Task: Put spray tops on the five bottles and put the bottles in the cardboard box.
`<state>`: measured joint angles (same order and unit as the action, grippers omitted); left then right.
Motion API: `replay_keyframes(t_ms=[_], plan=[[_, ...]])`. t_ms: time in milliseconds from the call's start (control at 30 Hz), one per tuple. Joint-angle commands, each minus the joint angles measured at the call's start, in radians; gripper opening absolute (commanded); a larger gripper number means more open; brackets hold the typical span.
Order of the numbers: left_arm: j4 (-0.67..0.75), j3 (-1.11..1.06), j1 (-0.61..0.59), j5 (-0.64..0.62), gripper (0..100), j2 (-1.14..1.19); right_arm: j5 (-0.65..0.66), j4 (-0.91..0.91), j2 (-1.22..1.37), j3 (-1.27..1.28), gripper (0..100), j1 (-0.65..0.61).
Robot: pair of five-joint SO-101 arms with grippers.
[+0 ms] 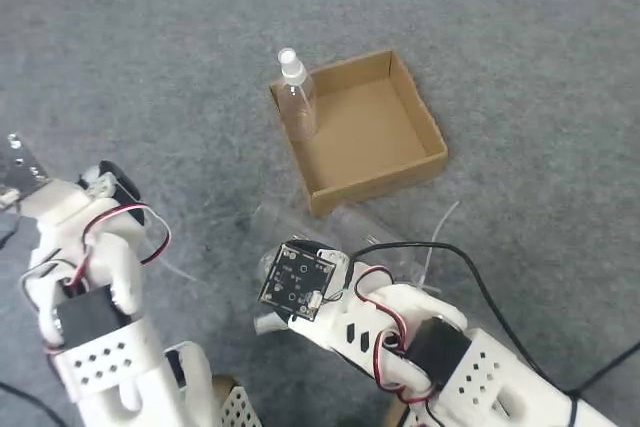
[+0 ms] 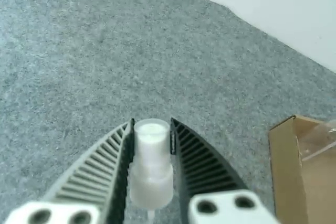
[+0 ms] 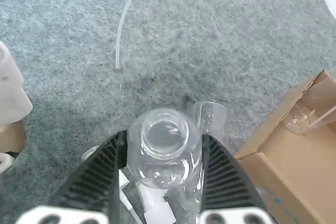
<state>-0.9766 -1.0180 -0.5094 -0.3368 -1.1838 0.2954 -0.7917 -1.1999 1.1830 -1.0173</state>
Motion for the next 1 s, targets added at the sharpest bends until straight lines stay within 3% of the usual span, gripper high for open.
replay_keyframes(t_ms=[0, 500, 767, 967], plan=[[0.032, 0.031, 0.008, -0.011, 1, -0.029, 0.029, 0.021, -0.012, -0.011, 1.8, -0.008], [0.018, 0.107, 0.008, -0.011, 1, -0.029, 0.092, 0.051, -0.012, 0.026, 1.7, -0.008], [-0.11, 0.274, 0.014, -0.011, 1, -0.029, 0.086, 0.053, -0.012, 0.028, 1.7, -0.008], [-0.209, 0.366, 0.175, -0.051, 1, -0.029, 0.04, 0.073, -0.012, 0.028, 1.7, -0.002]])
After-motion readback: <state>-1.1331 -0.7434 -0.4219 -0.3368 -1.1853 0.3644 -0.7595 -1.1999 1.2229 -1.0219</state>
